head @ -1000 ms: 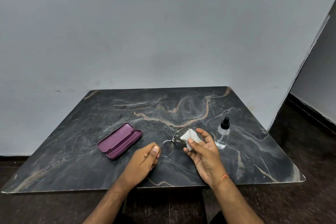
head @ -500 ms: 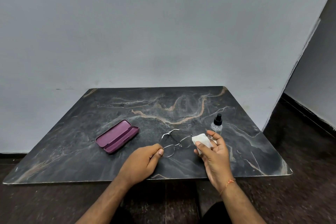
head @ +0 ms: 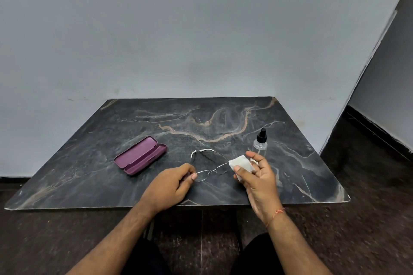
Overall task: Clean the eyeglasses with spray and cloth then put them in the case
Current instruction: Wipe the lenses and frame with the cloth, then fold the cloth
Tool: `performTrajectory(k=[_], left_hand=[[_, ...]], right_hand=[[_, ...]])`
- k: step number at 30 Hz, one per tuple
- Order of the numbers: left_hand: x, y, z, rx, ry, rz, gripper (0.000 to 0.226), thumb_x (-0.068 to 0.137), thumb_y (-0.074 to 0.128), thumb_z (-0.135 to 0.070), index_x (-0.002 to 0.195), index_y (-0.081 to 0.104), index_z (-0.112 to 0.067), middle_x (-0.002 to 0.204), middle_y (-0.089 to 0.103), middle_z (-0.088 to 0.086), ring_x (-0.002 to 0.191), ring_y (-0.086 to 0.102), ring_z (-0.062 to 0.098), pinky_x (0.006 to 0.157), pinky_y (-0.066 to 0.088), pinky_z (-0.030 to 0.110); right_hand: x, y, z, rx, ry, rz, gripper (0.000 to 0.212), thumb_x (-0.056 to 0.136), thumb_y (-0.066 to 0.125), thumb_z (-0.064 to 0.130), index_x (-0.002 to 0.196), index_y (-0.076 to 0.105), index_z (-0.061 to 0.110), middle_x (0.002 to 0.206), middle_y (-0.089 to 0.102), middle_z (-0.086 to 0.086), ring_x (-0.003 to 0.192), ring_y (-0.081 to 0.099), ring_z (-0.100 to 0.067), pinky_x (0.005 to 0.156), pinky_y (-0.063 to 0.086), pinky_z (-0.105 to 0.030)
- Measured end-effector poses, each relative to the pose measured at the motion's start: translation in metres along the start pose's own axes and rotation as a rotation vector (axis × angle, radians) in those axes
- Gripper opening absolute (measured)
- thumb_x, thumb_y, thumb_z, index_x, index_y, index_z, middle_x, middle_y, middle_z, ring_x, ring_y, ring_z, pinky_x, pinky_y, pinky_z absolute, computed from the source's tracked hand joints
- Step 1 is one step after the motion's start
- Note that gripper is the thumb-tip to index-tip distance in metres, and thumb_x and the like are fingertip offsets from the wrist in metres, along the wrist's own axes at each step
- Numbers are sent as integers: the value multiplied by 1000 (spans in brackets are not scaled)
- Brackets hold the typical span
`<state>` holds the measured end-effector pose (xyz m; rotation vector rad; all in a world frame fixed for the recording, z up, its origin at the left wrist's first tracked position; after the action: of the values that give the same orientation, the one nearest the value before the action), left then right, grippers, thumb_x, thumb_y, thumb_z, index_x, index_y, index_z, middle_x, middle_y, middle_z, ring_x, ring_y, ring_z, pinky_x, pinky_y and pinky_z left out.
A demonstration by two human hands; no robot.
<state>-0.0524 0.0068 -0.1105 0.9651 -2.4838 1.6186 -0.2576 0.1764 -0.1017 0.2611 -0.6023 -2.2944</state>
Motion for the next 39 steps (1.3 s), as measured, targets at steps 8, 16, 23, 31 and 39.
performTrajectory(k=[8,16,23,31,39], left_hand=[[0,0,2,-127,-23,3,13,107,56,-45,119,60,-44,69,61,-3,57,55,10,59,44,26],[-15,-8,-9,-385,-165,-306,28,96,73,-48,120,61,-41,66,50,-9,58,49,5,64,47,24],[-56,-11,-81,-339,-124,-359,51,95,74,-34,142,59,-46,126,68,-24,118,68,6,84,49,5],[-75,-17,-91,-1077,-519,-427,52,108,53,6,140,68,-31,137,77,-12,132,70,8,115,54,30],[-86,-26,-87,-1517,-614,-519,34,114,50,-14,130,80,-20,130,79,15,126,76,26,109,58,36]], right_hand=[[-3,4,4,-43,21,1,51,88,75,-15,128,65,16,129,72,-8,103,70,-23,72,62,-25],[-9,12,10,-71,78,-24,49,89,76,-12,129,66,16,122,78,-11,101,74,-27,78,63,-32],[-33,54,7,-222,112,96,42,91,75,-8,127,68,12,104,84,-11,91,77,-20,76,61,-27],[-79,109,12,-1017,-297,369,60,89,79,14,143,65,38,121,78,23,104,73,6,92,54,-12],[-90,122,9,-1234,-564,454,48,89,81,30,136,72,36,119,73,14,116,64,1,96,53,-20]])
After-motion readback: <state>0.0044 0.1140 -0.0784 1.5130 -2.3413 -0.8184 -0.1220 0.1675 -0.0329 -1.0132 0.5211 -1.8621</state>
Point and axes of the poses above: each hand's wrist, its own x-axis towards the middle knuckle, its own y-axis out of the palm, z = x × y, the point moved 2 cm from there along x, towards the middle knuckle
